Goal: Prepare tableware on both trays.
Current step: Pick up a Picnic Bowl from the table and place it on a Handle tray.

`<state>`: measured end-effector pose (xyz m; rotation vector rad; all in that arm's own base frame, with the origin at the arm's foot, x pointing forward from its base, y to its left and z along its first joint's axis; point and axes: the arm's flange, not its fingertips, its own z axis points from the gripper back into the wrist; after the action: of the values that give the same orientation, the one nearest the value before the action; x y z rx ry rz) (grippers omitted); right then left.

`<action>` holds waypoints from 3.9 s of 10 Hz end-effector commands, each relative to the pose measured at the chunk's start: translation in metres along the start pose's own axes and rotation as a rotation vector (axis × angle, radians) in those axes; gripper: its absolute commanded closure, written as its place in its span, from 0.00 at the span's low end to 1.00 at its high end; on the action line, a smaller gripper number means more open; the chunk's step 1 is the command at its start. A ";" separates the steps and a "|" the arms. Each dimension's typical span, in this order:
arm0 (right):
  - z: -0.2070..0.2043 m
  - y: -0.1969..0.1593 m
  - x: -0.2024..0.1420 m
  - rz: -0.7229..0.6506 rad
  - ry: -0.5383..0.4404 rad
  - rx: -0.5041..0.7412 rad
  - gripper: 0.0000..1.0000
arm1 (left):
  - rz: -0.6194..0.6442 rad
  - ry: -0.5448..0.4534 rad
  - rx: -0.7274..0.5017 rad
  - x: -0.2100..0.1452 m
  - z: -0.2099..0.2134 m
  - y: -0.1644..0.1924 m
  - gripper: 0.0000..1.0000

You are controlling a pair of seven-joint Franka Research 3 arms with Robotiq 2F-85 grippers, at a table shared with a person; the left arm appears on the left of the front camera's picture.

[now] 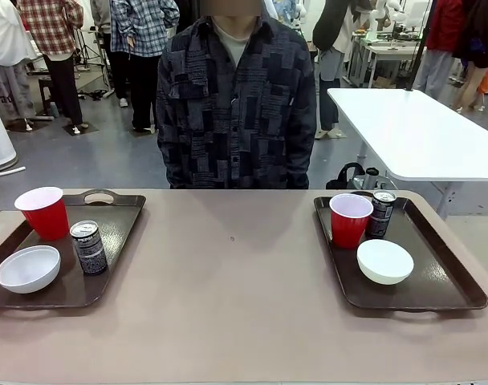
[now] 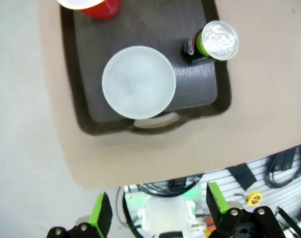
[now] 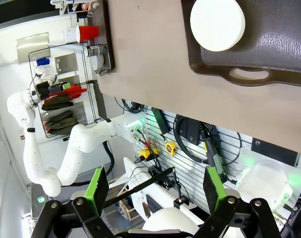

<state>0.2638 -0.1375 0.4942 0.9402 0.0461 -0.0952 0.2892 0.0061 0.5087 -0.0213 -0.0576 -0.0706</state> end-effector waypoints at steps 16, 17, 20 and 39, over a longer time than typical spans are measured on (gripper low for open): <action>0.000 0.002 0.000 0.005 -0.002 0.018 0.00 | 0.045 -0.143 -0.846 0.016 0.072 0.072 0.00; 0.000 0.002 0.000 0.005 -0.002 0.018 0.00 | 0.084 -0.121 -0.998 0.012 0.057 0.093 0.00; 0.000 0.002 0.000 0.005 -0.002 0.018 0.00 | 0.136 -0.102 -1.163 -0.010 0.007 0.146 0.00; 0.000 0.002 0.000 0.005 -0.002 0.018 0.00 | 0.175 -0.245 -1.024 0.001 0.035 0.192 0.00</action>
<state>0.2636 -0.1375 0.4943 0.9398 0.0463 -0.0958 0.3021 0.1995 0.5394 -1.0447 -0.2530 0.0693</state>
